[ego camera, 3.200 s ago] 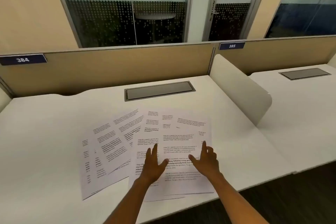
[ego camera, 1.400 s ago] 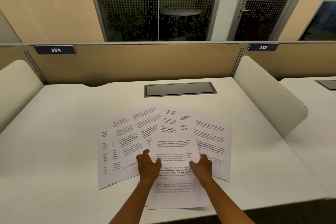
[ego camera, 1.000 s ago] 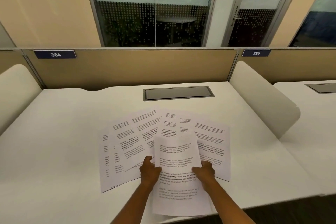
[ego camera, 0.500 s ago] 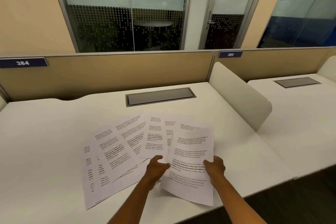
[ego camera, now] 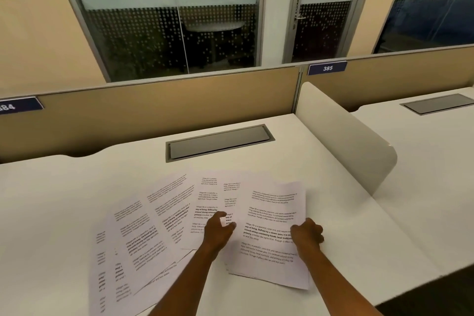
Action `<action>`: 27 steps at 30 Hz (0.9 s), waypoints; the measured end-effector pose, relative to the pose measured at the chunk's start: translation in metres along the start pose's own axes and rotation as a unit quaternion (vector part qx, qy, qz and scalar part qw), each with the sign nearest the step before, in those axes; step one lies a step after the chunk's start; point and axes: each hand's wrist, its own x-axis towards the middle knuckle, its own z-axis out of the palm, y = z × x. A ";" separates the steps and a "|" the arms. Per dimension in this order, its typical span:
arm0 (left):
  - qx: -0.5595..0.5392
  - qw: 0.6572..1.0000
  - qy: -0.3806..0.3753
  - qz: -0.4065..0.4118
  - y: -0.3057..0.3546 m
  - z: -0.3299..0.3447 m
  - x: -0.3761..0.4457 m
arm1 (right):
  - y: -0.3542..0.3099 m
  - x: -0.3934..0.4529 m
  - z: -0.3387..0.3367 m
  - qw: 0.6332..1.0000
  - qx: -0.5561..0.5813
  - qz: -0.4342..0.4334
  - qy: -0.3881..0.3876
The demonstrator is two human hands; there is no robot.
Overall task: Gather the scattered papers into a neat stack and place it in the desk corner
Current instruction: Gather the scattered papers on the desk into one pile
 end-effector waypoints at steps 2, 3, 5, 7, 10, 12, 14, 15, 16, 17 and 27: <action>0.002 1.000 0.009 -0.008 0.004 0.006 0.007 | -0.007 0.005 0.002 1.000 -0.021 0.007 -0.011; 0.004 1.000 0.014 -0.012 0.005 0.010 0.011 | -0.010 0.008 0.004 0.999 -0.027 0.007 -0.015; 0.008 0.999 0.029 -0.017 0.007 0.015 0.016 | -0.014 0.011 0.009 0.999 -0.031 -0.001 -0.020; 0.009 0.998 0.050 -0.021 0.009 0.019 0.021 | -0.018 0.013 0.013 0.999 -0.029 -0.011 -0.024; 0.006 0.997 0.074 -0.031 0.010 0.021 0.026 | -0.023 0.014 0.020 0.999 -0.013 -0.021 -0.031; 0.008 0.996 0.084 -0.034 0.011 0.021 0.030 | -0.026 0.017 0.024 0.999 0.001 -0.031 -0.037; 0.009 0.996 0.083 -0.037 0.011 0.021 0.032 | -0.029 0.017 0.026 0.998 0.007 -0.043 -0.040; 0.008 0.996 0.082 -0.039 0.010 0.021 0.033 | -0.031 0.018 0.027 0.998 0.003 -0.049 -0.040; 0.007 0.996 0.080 -0.041 0.010 0.021 0.035 | -0.033 0.017 0.028 0.998 -0.006 -0.053 -0.042; 0.004 0.996 0.079 -0.045 0.009 0.020 0.036 | -0.036 0.016 0.029 0.997 -0.016 -0.056 -0.043; -0.044 0.993 0.068 -0.086 0.002 0.004 0.049 | -0.051 0.012 0.035 0.995 -0.025 -0.072 -0.057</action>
